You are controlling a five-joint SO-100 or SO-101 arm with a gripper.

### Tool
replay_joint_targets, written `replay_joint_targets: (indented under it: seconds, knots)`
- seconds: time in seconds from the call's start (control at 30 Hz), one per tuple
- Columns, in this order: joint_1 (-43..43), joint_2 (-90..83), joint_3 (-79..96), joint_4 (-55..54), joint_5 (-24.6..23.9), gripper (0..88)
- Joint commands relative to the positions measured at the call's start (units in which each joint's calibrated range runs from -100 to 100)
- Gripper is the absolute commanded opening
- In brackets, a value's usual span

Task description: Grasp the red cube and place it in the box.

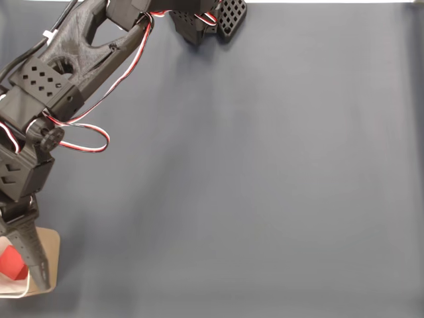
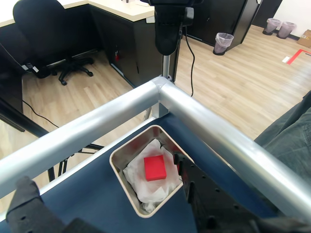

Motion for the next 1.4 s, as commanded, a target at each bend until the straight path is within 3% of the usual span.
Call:
replay_joint_targets:
  seconds: [0.0, 0.1, 0.27, 0.83, 1.2, 1.37]
  knots:
    - [0.5, -3.8, 0.0, -1.9, 0.0, 42.9]
    - [-0.1, -5.7, 2.4, -2.4, 0.0, 21.2]
    - [-2.6, -12.5, 10.6, -3.1, 1.0, 0.5]
    - [-24.9, -64.2, 72.0, -8.8, 0.6, 0.0]
    - [-31.2, -99.2, 116.3, -10.1, 2.7, 0.0]
    - [-32.5, -114.2, 132.0, -4.4, 3.2, 0.0]
